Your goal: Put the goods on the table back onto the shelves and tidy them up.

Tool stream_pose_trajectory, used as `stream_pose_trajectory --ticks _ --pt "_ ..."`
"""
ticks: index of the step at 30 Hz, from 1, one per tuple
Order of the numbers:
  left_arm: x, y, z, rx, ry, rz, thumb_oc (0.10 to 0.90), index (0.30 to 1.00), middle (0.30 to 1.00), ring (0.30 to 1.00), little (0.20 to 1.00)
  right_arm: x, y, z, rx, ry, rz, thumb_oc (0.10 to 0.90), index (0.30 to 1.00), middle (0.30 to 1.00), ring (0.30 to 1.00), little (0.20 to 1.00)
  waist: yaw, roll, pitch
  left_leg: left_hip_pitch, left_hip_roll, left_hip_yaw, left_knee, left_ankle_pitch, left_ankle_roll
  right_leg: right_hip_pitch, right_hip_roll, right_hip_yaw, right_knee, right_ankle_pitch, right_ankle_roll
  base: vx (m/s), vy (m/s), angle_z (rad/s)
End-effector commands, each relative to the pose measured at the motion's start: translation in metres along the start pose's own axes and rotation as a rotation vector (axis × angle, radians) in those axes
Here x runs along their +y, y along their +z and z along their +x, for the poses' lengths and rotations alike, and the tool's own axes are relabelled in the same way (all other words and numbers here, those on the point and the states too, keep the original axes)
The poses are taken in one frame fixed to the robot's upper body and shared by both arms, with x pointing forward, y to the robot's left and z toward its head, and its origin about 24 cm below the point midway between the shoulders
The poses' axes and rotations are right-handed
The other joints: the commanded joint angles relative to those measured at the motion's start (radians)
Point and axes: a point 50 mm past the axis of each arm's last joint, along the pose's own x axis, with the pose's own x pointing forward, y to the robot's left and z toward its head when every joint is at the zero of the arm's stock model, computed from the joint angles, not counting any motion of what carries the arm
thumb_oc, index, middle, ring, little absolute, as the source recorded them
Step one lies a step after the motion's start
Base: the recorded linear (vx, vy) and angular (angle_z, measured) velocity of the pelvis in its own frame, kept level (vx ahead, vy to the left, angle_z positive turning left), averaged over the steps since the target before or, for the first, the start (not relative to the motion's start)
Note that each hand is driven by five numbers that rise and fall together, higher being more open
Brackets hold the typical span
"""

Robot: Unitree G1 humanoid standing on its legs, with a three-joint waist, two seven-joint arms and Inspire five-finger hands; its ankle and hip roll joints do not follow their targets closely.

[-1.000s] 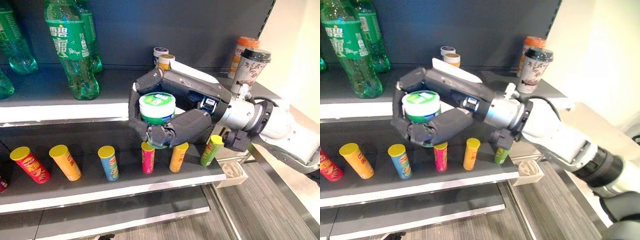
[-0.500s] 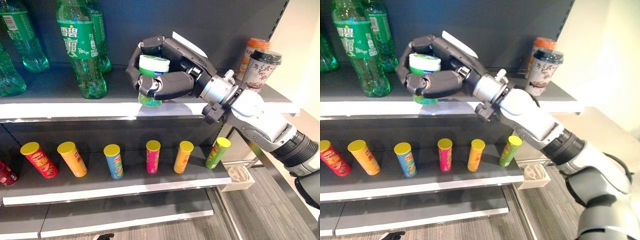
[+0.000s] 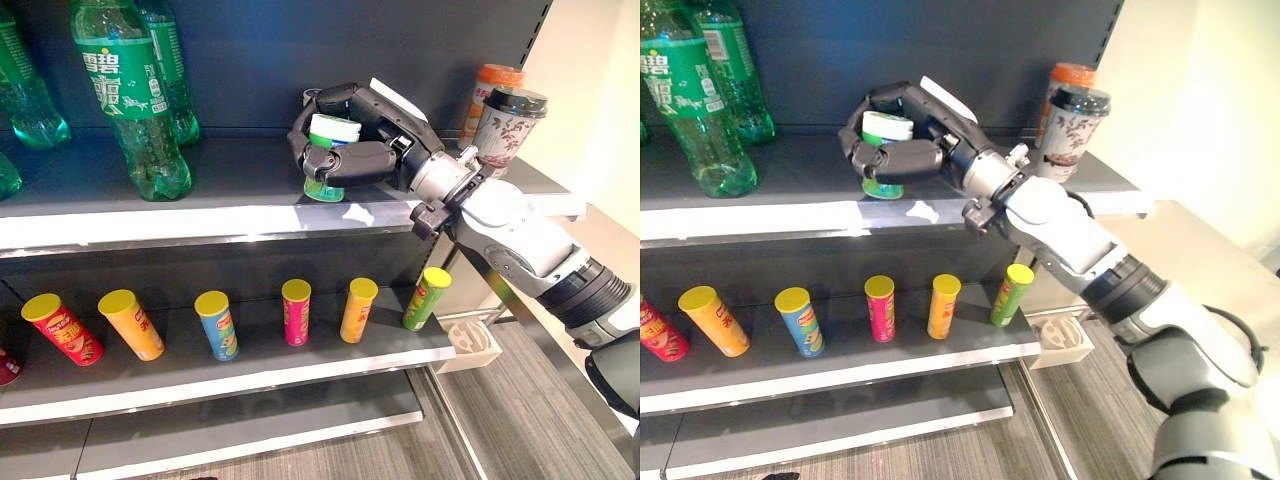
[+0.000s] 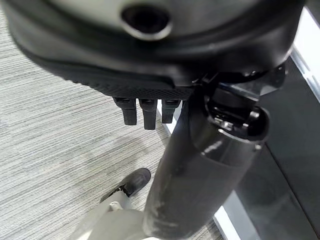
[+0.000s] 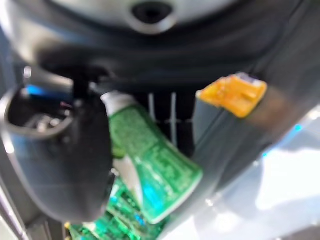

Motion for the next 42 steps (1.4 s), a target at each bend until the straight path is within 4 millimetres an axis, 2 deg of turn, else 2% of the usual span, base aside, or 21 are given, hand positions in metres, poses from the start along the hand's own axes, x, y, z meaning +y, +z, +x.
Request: stream_pose_trajectory --ticks 1,20,29,42 --pt "0.022 0.014 0.002 -0.04 0.041 0.051 0.8 0.9 0.9 0.9 0.9 -0.033 0.052 0.009 -0.184 -0.114 -0.103 0.4 0.3 0.3 0.3 0.3 0.05 -0.019 -0.003 0.05 0.048 -0.006 0.011 -0.112 -0.06 -0.071 -0.014 -0.017 0.005 0.067 0.018 0.0 0.0 0.0" --pt "0.025 0.012 0.002 -0.042 0.065 0.014 0.8 0.9 0.9 0.9 0.9 -0.053 0.026 0.022 -0.044 -0.262 -0.244 0.4 0.3 0.3 0.3 0.3 0.065 -0.012 0.005 0.056 0.04 -0.021 0.011 -0.119 -0.05 -0.064 -0.02 -0.026 0.005 0.072 0.017 0.0 0.0 0.0" --pt "0.029 0.014 0.002 -0.047 0.081 0.006 0.8 0.9 0.9 0.9 0.9 -0.053 0.018 0.03 -0.021 -0.296 -0.232 0.4 0.3 0.3 0.3 0.3 0.069 -0.01 0.007 0.06 0.034 -0.027 0.011 -0.124 -0.045 -0.059 -0.024 -0.027 0.005 0.076 0.017 0.0 0.0 0.0" --pt "0.028 0.013 0.002 -0.043 0.08 -0.01 0.8 0.9 0.9 0.9 0.9 -0.043 0.027 0.03 -0.068 -0.244 -0.244 0.4 0.3 0.3 0.3 0.3 0.068 -0.012 0.011 0.065 0.034 -0.026 0.011 -0.126 -0.045 -0.057 -0.023 -0.025 0.005 0.072 0.015 0.0 0.0 0.0"
